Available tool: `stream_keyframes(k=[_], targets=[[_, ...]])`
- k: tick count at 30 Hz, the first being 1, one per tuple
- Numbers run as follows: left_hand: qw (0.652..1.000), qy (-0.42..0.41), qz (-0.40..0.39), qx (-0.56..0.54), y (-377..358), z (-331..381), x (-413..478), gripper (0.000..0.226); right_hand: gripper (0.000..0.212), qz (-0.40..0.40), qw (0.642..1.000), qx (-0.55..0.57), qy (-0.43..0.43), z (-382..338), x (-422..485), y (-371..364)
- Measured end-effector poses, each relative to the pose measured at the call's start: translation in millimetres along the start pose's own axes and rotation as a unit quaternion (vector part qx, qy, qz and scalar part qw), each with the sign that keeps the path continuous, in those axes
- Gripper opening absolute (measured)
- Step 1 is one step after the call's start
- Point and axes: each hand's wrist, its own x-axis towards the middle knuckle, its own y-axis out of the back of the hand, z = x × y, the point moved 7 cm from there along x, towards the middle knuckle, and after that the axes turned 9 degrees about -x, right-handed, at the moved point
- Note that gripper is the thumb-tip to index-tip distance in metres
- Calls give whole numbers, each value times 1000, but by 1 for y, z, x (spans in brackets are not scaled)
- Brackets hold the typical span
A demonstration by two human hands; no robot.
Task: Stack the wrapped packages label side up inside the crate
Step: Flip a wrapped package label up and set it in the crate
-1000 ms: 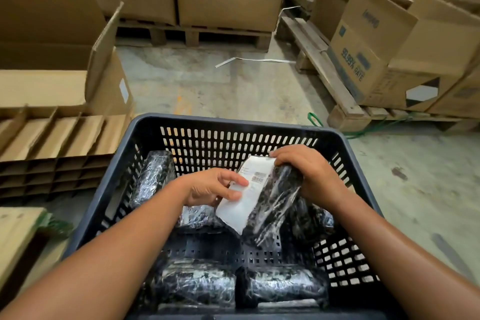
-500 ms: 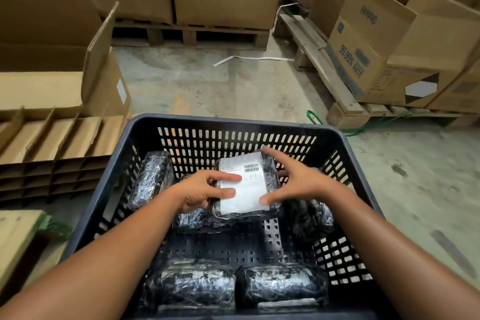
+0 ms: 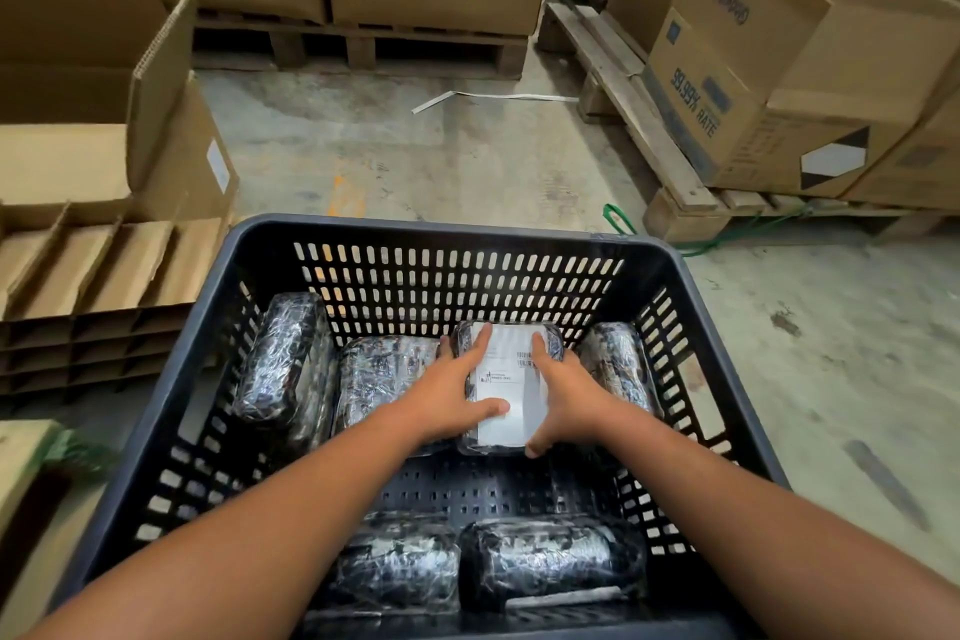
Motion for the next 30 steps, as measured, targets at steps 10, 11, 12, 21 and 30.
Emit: stream_keyframes(k=[10, 11, 12, 21, 30], targets=[[937, -4, -5, 348, -16, -2, 11, 109, 160, 4, 997, -73, -30, 2, 5, -7], [943, -6, -40, 329, -24, -3, 12, 113, 155, 2, 994, -100, -31, 1, 5, -10], [947, -10, -72, 314, -32, -6, 12, 116, 149, 2, 992, -124, -27, -2, 6, -12], [960, -19, -74, 271, -40, -15, 17, 128, 156, -1, 989, -148, 8, -4, 14, -16], [966, -36, -62, 249, -41, -10, 16, 125, 79, 146, 987, -71, -22, -10, -20, 64]])
